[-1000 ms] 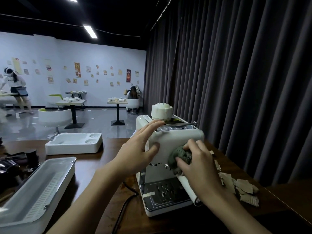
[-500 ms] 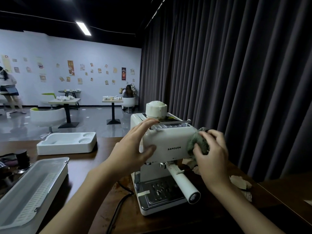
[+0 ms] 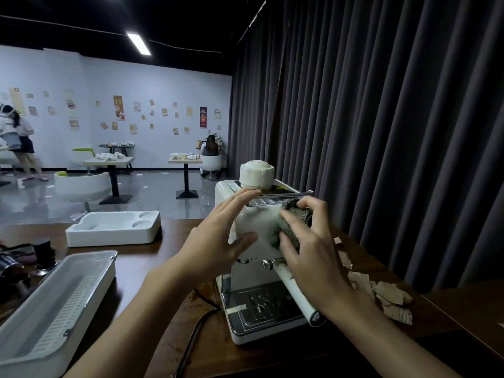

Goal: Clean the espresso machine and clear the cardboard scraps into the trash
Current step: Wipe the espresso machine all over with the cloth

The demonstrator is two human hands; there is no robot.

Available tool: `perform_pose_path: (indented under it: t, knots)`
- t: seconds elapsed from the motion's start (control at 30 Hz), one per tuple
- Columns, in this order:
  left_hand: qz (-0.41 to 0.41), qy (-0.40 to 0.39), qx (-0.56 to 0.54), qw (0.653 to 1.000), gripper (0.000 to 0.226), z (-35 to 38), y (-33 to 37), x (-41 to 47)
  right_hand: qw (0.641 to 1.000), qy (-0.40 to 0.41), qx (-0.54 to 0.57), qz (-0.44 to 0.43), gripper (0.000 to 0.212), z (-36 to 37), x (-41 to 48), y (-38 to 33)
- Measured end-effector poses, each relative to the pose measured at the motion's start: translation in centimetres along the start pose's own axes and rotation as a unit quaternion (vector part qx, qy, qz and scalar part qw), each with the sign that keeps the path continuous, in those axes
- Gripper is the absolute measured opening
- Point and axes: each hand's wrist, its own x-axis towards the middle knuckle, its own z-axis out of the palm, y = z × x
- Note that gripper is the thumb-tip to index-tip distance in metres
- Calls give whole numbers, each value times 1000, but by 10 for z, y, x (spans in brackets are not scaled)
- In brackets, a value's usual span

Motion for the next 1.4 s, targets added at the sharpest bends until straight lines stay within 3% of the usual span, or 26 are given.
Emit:
perform_pose_path:
  t: [0.13,0.3,0.47,0.67,0.8,1.0,1.13,1.3,1.4]
  knots:
    - [-5,-13,-2,1000,75,-2,2,0,997,58,21,51,41,-6,5,8]
    - [-4,-11,-13,1000,71,-2,4,-1,999,8,31,24,52,3,1,-7]
    - [-2,-14,-18,1000,71,-4,3,-2,996,67,38,48,43,-1,2,-2]
    - [-15,-32,-45,998,76,-8,5,-2,1000,-9,1,-26,45,1,6,-7]
    - [-24,-36,-56,997,76,-8,6,-2,999,39,-16,19,40,-3,8,-5]
    - [-39,-21,-91,995,50,-11,10,-3,998,-24,2,-60,54,4,3,-38]
    - [-36,-18,-66,997,51,-8,8,-2,996,-55,0,-76,34,-2,-2,-21]
    - [-32,-12,-35,999,68,-3,5,-1,996,26,41,72,21,-8,-8,9]
    - [-30,2,-20,999,68,0,7,-1,998,-44,33,12,20,-4,-8,7]
